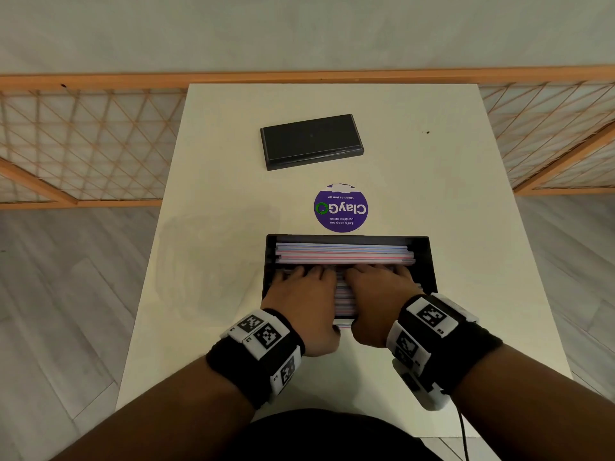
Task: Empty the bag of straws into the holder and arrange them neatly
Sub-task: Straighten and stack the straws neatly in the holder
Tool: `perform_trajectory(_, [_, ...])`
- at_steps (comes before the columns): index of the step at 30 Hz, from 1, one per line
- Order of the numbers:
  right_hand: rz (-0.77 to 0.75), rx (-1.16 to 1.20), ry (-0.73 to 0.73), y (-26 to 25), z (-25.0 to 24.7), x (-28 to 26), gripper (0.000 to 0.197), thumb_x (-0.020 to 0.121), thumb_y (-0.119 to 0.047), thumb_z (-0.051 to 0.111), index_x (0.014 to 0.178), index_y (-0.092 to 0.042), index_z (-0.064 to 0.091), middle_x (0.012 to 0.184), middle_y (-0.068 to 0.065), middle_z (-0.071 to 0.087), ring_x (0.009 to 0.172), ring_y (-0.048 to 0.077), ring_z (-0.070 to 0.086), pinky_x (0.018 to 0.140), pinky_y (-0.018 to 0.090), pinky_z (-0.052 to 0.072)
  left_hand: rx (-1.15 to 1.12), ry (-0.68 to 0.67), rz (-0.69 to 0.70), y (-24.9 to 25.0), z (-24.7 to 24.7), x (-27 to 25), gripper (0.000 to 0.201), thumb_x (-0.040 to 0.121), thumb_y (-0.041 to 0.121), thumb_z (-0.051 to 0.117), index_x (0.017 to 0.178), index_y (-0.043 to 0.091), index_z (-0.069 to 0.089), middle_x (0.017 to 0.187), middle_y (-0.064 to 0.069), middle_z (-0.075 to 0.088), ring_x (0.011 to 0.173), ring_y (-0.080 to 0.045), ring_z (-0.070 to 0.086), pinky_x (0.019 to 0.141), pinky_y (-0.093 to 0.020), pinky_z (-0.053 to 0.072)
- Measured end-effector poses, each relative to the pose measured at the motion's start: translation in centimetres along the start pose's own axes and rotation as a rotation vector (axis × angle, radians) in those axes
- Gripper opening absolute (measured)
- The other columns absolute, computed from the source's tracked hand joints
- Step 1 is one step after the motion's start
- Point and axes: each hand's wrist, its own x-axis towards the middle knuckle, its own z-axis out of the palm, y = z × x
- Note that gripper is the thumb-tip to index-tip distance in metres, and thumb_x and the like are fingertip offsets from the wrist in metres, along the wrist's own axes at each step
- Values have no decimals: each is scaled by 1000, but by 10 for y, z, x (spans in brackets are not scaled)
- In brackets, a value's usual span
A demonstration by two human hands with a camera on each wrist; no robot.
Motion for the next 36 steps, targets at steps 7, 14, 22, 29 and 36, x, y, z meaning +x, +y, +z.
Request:
perform_trajectory(7, [7, 13, 18, -1, 1, -2, 70, 68, -40, 61, 133, -26, 42, 135, -8, 51, 130, 22, 45, 116, 48, 24, 23, -1, -15, 2, -1, 0, 61, 74, 54, 64, 124, 26, 43, 127, 3, 56, 120, -24, 53, 108, -45, 38])
perform_trajectory(14, [18, -26, -26, -2, -3, -3, 61, 66, -39, 64, 125, -28, 53, 131, -1, 39, 127, 27, 38, 109, 51, 30, 31, 45, 40, 6, -5, -6, 57, 79, 50, 65, 126, 24, 48, 130, -1, 42, 123, -24, 47, 108, -43, 40])
perform_trajectory(22, [34, -54, 8, -2, 0, -8, 57, 68, -34, 59, 123, -26, 46, 123, -5, 60, 121, 25, 52, 112, 50, 25, 86, 36, 20, -3, -7, -7, 58, 76, 51, 63, 125, 25, 47, 125, 3, 59, 121, -24, 53, 110, -41, 38])
perform_trajectory(29, [-8, -27, -36, -3, -6, -5, 53, 69, -33, 60, 121, -26, 52, 124, -5, 57, 122, 24, 50, 107, 48, 31, -5, 31, 93, 6, -10, -1, 51, 79, 47, 66, 122, 23, 52, 124, 0, 48, 115, -24, 54, 99, -40, 47])
perform_trajectory(36, [57, -41, 9, 1, -4, -8, 55, 71, -36, 60, 125, -29, 49, 122, -7, 60, 122, 23, 52, 113, 47, 28, 54, 44, 19, -1, -12, -6, 46, 81, 44, 62, 120, 22, 52, 118, 1, 62, 107, -23, 62, 94, -35, 50])
